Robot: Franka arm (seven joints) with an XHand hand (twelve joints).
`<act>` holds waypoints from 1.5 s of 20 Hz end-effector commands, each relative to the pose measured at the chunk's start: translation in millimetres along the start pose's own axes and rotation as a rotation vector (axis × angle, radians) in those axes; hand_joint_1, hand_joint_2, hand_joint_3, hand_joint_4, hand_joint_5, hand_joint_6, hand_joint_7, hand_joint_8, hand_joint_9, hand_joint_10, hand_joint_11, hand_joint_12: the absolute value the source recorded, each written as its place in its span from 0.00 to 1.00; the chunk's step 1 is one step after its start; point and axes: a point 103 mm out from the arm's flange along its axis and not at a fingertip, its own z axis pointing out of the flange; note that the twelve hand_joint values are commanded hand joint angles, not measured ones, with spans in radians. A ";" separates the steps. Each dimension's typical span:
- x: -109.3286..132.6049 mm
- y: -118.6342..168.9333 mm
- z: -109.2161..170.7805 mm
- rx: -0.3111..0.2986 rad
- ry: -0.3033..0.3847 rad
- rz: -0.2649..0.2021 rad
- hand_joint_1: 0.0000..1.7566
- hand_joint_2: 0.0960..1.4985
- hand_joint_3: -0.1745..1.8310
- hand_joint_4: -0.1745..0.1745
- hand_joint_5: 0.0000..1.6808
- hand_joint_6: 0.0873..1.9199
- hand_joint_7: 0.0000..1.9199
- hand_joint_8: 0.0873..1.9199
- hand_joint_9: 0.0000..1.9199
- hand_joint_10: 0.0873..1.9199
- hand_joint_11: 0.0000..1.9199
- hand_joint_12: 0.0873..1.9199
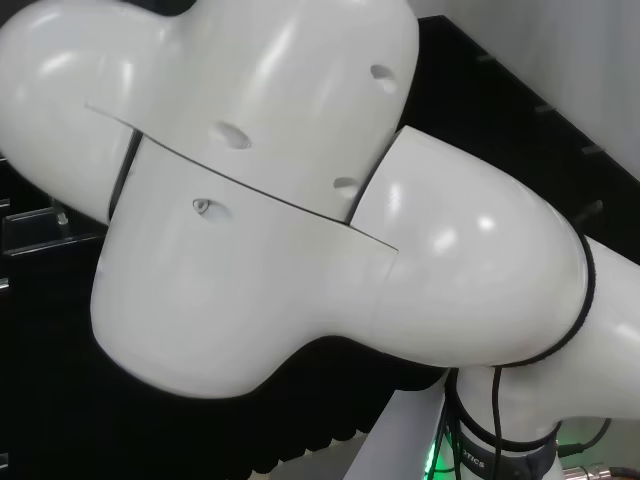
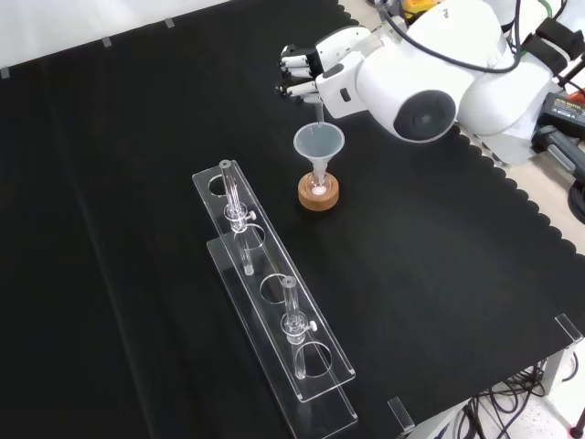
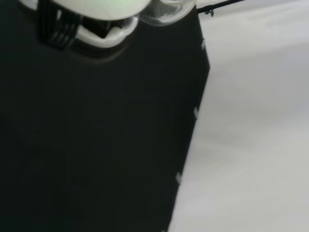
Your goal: Pour all the NaCl from the weighing funnel into the round-bottom flask.
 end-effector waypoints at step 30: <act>-38.7 4.5 53.4 0.094 0.840 -0.048 0.65 0.38 0.44 1.00 0.77 0.31 0.29 0.31 0.51 0.09 0.45 0.49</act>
